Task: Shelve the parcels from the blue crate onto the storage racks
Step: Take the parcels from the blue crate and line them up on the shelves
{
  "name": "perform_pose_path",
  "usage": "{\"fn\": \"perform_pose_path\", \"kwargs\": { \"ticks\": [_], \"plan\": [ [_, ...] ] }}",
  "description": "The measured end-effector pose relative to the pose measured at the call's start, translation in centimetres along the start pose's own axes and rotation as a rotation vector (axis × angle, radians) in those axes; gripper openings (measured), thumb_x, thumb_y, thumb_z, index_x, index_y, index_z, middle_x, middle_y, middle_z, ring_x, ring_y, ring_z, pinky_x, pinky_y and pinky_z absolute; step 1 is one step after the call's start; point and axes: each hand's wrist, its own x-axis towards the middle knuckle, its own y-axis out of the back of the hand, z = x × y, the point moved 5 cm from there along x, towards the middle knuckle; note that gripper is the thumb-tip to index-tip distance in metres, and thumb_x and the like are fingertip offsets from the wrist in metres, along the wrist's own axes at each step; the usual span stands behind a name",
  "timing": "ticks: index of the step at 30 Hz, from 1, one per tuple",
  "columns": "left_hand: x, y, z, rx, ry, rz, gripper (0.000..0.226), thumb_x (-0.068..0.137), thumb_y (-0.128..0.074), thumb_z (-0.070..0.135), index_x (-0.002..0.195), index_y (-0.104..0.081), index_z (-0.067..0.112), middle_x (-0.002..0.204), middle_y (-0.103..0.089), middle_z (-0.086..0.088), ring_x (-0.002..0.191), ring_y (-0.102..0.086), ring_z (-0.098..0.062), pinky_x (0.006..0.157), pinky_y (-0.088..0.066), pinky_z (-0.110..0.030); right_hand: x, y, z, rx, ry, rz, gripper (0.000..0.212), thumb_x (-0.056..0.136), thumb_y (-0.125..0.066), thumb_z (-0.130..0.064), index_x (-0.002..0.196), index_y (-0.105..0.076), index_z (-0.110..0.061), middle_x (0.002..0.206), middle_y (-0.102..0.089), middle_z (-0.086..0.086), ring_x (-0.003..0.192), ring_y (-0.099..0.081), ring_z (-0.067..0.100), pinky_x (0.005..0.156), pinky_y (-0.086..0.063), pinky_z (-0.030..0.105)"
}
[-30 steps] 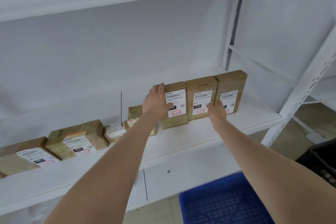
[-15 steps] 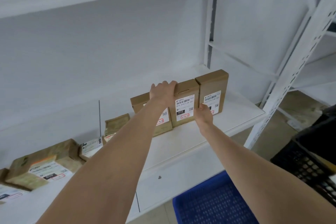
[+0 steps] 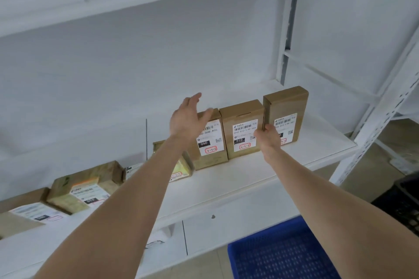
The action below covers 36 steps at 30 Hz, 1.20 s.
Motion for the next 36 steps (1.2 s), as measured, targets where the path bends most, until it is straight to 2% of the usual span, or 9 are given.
{"fn": "perform_pose_path", "kwargs": {
  "ticks": [2, 7, 14, 21, 26, 29, 32, 34, 36],
  "plan": [
    [-2.0, 0.8, -3.9, -0.046, 0.122, 0.164, 0.045, 0.096, -0.040, 0.029, 0.140, -0.039, 0.019, 0.136, -0.047, -0.003, 0.120, -0.050, -0.025, 0.095, -0.043, -0.041, 0.1, -0.2, 0.0, 0.003, -0.005, -0.008, 0.032, 0.089, -0.043, -0.006, 0.120, -0.051, -0.007, 0.093, -0.058, 0.008, 0.067, -0.046, 0.016, 0.051, -0.033, 0.024],
    [-5.6, -3.9, -11.7, 0.202, 0.358, -0.180, 0.049, 0.093, -0.039, 0.020, 0.141, -0.038, 0.020, 0.146, -0.034, -0.012, 0.133, -0.033, -0.033, 0.107, -0.034, -0.043, 0.1, -1.1, 0.4, 0.050, -0.016, -0.065, 0.048, 0.085, -0.053, -0.006, 0.132, -0.044, -0.008, 0.118, -0.062, 0.011, 0.101, -0.056, 0.027, 0.082, -0.041, 0.030],
    [-5.4, -4.8, -12.5, 0.247, 0.327, -0.289, 0.043, 0.094, -0.034, 0.031, 0.136, -0.043, 0.028, 0.143, -0.041, -0.013, 0.132, -0.036, -0.033, 0.104, -0.039, -0.047, 0.2, -2.6, 1.0, 0.045, -0.016, -0.109, 0.057, 0.080, -0.056, -0.004, 0.134, -0.041, -0.013, 0.122, -0.061, 0.005, 0.113, -0.055, 0.029, 0.095, -0.043, 0.035],
    [-5.7, -4.6, -12.5, 0.222, 0.327, -0.272, 0.042, 0.096, -0.034, 0.030, 0.136, -0.043, 0.028, 0.142, -0.041, -0.011, 0.132, -0.034, -0.033, 0.102, -0.040, -0.046, 0.5, -3.1, 1.2, 0.064, -0.013, -0.141, 0.062, 0.079, -0.057, -0.003, 0.137, -0.037, -0.013, 0.124, -0.061, 0.006, 0.115, -0.055, 0.029, 0.097, -0.043, 0.035],
    [-5.9, -4.4, -12.2, 0.216, 0.377, -0.288, 0.042, 0.097, -0.032, 0.030, 0.137, -0.043, 0.025, 0.148, -0.033, -0.009, 0.135, -0.031, -0.032, 0.102, -0.040, -0.049, 0.7, -3.0, 1.2, 0.032, -0.005, -0.152, 0.058, 0.082, -0.055, -0.001, 0.136, -0.040, -0.013, 0.125, -0.059, 0.004, 0.114, -0.053, 0.027, 0.086, -0.040, 0.030],
    [-6.4, -2.9, -11.3, 0.209, 0.443, -0.150, 0.039, 0.096, -0.034, 0.023, 0.133, -0.044, 0.014, 0.139, -0.040, -0.010, 0.125, -0.042, -0.030, 0.094, -0.044, -0.043, 0.6, -2.7, 1.5, -0.009, -0.056, -0.106, 0.050, 0.083, -0.053, -0.002, 0.132, -0.044, -0.005, 0.121, -0.059, 0.009, 0.106, -0.055, 0.029, 0.078, -0.044, 0.031],
    [-7.1, -0.8, -9.6, 0.118, 0.408, 0.137, 0.034, 0.090, -0.044, 0.010, 0.124, -0.046, 0.007, 0.126, -0.046, -0.013, 0.115, -0.047, -0.031, 0.082, -0.043, -0.039, -0.1, -1.7, 2.2, -0.035, -0.106, -0.082, 0.038, 0.084, -0.051, -0.007, 0.121, -0.053, -0.001, 0.108, -0.062, 0.015, 0.076, -0.054, 0.025, 0.051, -0.038, 0.025],
    [-7.0, 0.4, -7.6, 0.080, 0.293, 0.289, 0.032, 0.084, -0.049, 0.006, 0.115, -0.051, 0.003, 0.115, -0.051, -0.015, 0.104, -0.050, -0.033, 0.079, -0.042, -0.038, -0.3, -0.8, 2.5, -0.061, -0.137, -0.069, 0.043, 0.084, -0.055, -0.016, 0.124, -0.051, -0.001, 0.113, -0.060, 0.017, 0.081, -0.054, 0.027, 0.050, -0.037, 0.023],
    [-6.0, 0.7, -4.4, 0.078, 0.121, 0.348, 0.030, 0.078, -0.054, 0.005, 0.108, -0.054, 0.002, 0.107, -0.054, -0.015, 0.095, -0.053, -0.033, 0.077, -0.043, -0.039, -0.2, 0.2, 2.5, -0.068, -0.150, -0.037, 0.048, 0.084, -0.055, -0.016, 0.129, -0.047, 0.000, 0.122, -0.056, 0.019, 0.095, -0.054, 0.030, 0.063, -0.041, 0.027]
  ]
}}
